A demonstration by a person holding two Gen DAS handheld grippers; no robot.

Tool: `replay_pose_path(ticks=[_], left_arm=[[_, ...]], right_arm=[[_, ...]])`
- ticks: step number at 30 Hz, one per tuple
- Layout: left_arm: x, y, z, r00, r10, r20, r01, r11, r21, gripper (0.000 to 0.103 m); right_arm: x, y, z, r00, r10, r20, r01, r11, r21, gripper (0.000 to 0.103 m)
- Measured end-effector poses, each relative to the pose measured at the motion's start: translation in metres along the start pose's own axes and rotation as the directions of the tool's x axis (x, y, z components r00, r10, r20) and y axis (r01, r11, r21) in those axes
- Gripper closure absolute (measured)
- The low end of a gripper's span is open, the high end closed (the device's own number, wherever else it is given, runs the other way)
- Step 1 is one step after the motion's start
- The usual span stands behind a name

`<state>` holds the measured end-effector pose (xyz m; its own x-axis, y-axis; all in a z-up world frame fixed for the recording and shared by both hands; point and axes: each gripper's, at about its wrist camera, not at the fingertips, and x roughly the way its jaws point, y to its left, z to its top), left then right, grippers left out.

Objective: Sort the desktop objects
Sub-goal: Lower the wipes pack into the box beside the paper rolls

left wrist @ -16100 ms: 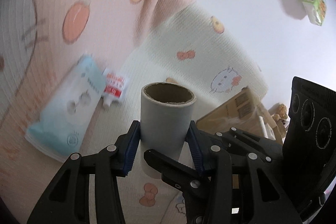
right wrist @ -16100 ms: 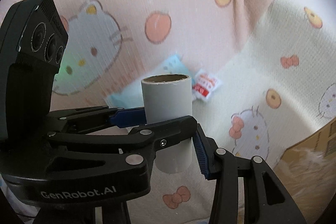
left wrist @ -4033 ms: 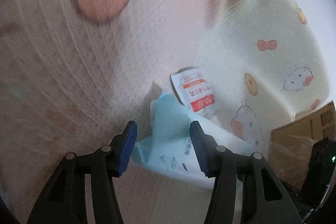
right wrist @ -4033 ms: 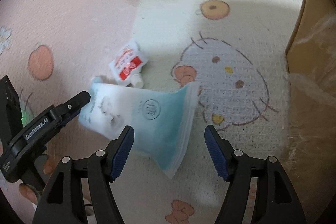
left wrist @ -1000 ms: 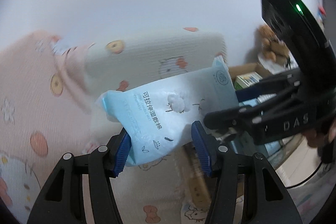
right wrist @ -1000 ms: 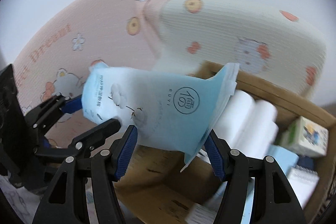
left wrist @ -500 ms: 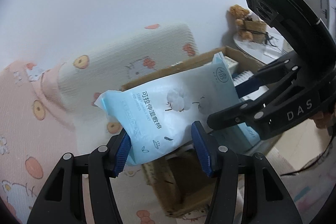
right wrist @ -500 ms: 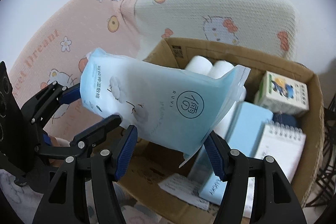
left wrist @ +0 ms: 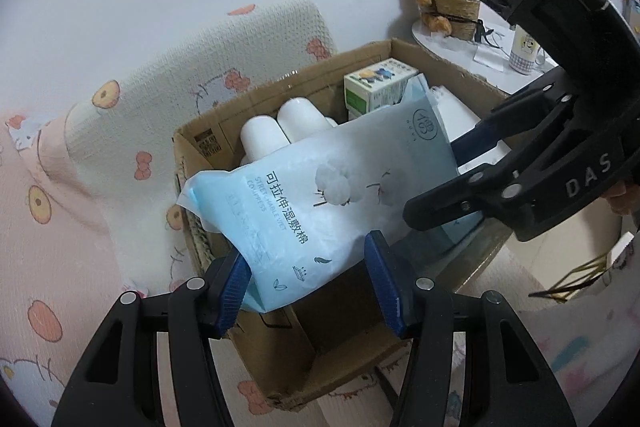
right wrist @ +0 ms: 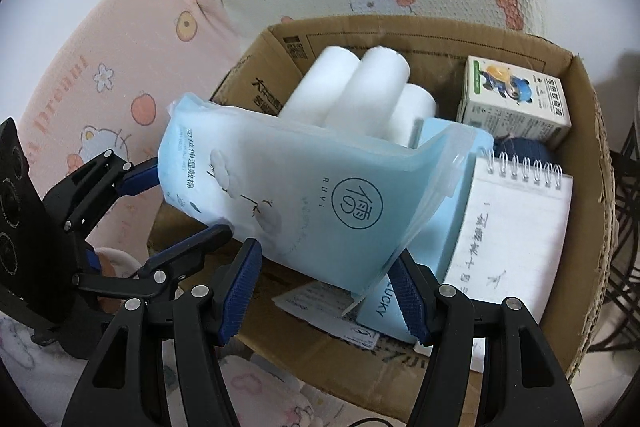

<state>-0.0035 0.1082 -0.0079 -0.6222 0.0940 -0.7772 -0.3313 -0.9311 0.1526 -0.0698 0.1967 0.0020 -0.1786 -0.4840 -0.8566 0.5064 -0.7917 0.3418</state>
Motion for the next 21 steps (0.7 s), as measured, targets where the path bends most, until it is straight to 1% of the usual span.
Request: replay_pose_path(ticks=[2, 5, 9, 12, 14, 18, 21], left_arm=[[0.001, 0.0, -0.001, 1.0, -0.025, -0.018, 0.025, 1.0, 0.001, 0.043], [0.008, -0.002, -0.004, 0.996, -0.05, -0.07, 0.051, 0.999, 0.006, 0.043], [0.018, -0.003, -0.006, 0.99, -0.061, -0.128, 0.062, 0.998, 0.006, 0.043], [0.018, -0.004, -0.007, 0.989, -0.058, -0.133, 0.06, 0.998, 0.012, 0.043], [0.019, -0.004, -0.006, 0.989, -0.049, -0.14, 0.051, 0.999, 0.016, 0.041], [0.021, 0.0, -0.004, 0.984, -0.057, -0.168, 0.057, 0.998, 0.0, 0.041], [0.023, 0.005, -0.004, 0.981, -0.08, -0.18, 0.075, 0.997, -0.03, 0.039]], right_arm=[[0.0, 0.0, -0.001, 1.0, 0.0, -0.006, 0.0, 1.0, 0.0, 0.041], [-0.001, -0.003, -0.005, 1.0, -0.003, -0.021, 0.003, 1.0, 0.005, 0.041], [0.003, -0.009, -0.008, 0.998, 0.034, -0.056, -0.032, 0.999, 0.043, 0.041], [0.007, -0.014, -0.01, 0.996, 0.045, -0.073, -0.04, 0.997, 0.068, 0.041], [0.008, -0.018, -0.009, 0.996, 0.046, -0.073, -0.04, 0.996, 0.08, 0.041], [0.009, -0.021, -0.006, 0.997, 0.023, -0.078, -0.016, 0.996, 0.088, 0.041], [0.011, -0.023, -0.006, 0.996, 0.018, -0.085, -0.01, 0.996, 0.089, 0.041]])
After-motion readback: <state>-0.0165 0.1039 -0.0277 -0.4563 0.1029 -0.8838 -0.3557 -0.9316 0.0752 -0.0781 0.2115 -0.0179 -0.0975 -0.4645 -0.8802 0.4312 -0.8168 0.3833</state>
